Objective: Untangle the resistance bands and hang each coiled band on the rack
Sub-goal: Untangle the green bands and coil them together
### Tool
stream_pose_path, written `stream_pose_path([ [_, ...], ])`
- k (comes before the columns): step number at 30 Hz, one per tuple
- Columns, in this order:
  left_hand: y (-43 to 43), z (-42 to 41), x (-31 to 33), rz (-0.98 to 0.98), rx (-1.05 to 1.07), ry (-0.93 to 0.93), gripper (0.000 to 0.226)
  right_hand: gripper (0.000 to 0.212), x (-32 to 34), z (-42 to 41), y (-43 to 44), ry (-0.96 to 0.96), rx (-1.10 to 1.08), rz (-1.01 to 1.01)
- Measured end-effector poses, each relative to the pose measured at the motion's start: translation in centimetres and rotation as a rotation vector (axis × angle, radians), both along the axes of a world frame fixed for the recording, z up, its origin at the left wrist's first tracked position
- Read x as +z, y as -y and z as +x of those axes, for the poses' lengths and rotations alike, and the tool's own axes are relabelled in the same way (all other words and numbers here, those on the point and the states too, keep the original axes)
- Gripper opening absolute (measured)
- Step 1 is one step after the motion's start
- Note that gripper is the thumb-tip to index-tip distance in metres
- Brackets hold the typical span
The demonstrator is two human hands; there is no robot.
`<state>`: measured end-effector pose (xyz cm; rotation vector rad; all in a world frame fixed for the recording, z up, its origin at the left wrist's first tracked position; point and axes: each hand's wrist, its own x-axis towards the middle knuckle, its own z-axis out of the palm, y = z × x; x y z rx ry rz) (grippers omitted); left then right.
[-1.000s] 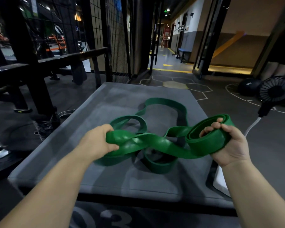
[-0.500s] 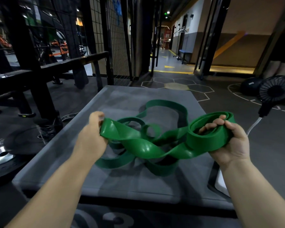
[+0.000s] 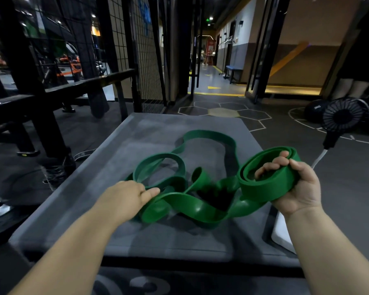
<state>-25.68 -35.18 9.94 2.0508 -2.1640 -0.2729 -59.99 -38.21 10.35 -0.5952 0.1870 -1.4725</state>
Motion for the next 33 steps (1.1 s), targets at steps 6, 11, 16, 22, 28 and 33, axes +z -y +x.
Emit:
stream_pose_path([
  [6,0.7,-4.2,-0.2,0.174,-0.313,-0.181,0.094,0.037,0.0,0.2,-0.7,-0.058,0.011,-0.013],
  [11,2.5,-6.7,-0.3,0.085,-0.210,-0.081,0.027,0.042,-0.3,-0.4,-1.1,-0.085,0.005,0.006],
  [16,3.1,-10.0,-3.0,-0.040,-0.077,0.044,0.064,0.043,-0.7,-1.3,-1.1,-0.098,0.015,0.000],
  [22,4.2,-11.1,-5.2,-0.220,-0.027,-0.174,0.044,0.040,-0.7,-1.7,-0.7,-0.111,0.029,-0.019],
  [28,5.2,-10.1,-5.4,-0.166,0.019,-0.782,0.036,0.040,-0.8,-2.4,-0.5,-0.098,0.006,-0.040],
  [33,4.7,-7.0,-2.0,-0.054,0.269,-1.848,0.037,0.030,-1.0,-3.5,-0.3,-0.008,0.057,-0.094],
])
